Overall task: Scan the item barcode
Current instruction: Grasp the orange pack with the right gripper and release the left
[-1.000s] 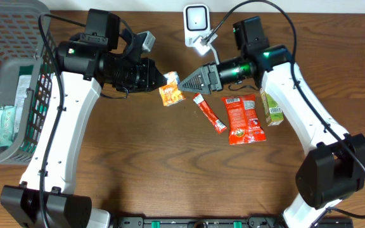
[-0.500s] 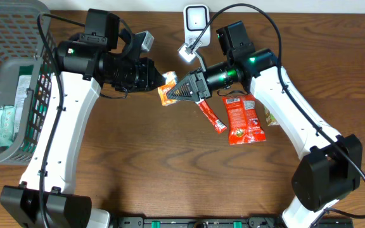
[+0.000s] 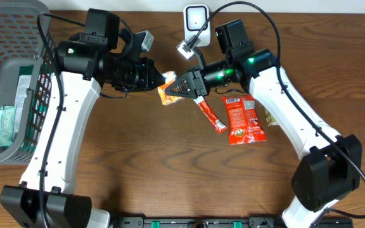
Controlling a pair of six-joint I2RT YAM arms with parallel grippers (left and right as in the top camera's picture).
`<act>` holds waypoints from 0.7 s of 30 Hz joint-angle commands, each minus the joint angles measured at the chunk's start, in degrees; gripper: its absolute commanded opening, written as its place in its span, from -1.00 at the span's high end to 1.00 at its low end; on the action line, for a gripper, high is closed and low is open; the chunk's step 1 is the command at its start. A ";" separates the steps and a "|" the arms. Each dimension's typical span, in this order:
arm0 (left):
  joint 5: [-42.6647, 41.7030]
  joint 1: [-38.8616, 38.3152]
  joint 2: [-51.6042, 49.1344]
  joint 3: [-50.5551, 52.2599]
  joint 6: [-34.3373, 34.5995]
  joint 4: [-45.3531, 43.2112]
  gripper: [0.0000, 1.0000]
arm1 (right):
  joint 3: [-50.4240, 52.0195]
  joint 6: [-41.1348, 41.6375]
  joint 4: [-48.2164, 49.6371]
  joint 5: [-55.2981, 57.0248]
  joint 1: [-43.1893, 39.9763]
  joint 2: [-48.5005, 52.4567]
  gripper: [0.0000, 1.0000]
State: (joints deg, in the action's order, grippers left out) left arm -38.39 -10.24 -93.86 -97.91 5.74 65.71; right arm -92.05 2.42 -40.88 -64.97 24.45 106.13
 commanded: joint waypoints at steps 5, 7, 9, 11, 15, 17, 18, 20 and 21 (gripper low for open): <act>0.61 -0.13 -0.44 0.20 -0.59 0.26 0.83 | -0.07 0.57 -1.92 -0.04 -1.84 -0.07 0.31; 0.57 -0.15 -0.44 0.20 -0.59 0.22 0.83 | -0.07 0.55 -2.47 -0.04 -1.90 -0.07 0.34; 0.57 -0.13 -0.44 0.20 -0.59 0.17 0.83 | -0.07 0.52 -2.89 -0.02 -1.86 -0.07 0.45; 0.59 -0.13 -0.44 0.20 -0.61 -0.22 0.70 | -0.07 0.48 -3.28 0.02 -1.86 -0.07 0.59; 3.56 -0.13 -0.44 0.20 -0.59 -1.22 -0.22 | -0.07 -0.39 -3.23 4.22 -1.86 -0.07 0.65; 8.15 -0.07 -0.44 0.20 -0.57 -2.36 -0.29 | -0.07 -0.35 -3.56 12.04 -1.79 -0.07 0.75; 10.58 -0.07 -0.44 0.20 -0.55 -2.89 -0.29 | -0.07 -0.31 -3.82 15.96 -1.79 -0.07 0.76; 15.23 -0.07 -0.44 0.20 0.46 -3.45 -0.31 | -0.07 1.77 -4.46 24.83 -1.75 -0.07 0.78; 18.67 -0.07 -0.44 0.20 2.27 -3.67 -0.31 | -0.07 3.87 -5.14 31.54 -1.66 -0.07 0.78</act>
State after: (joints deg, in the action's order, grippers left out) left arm -29.47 -10.39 -93.86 -97.91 5.87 62.48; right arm -92.05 3.09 -45.23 -49.93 22.81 106.13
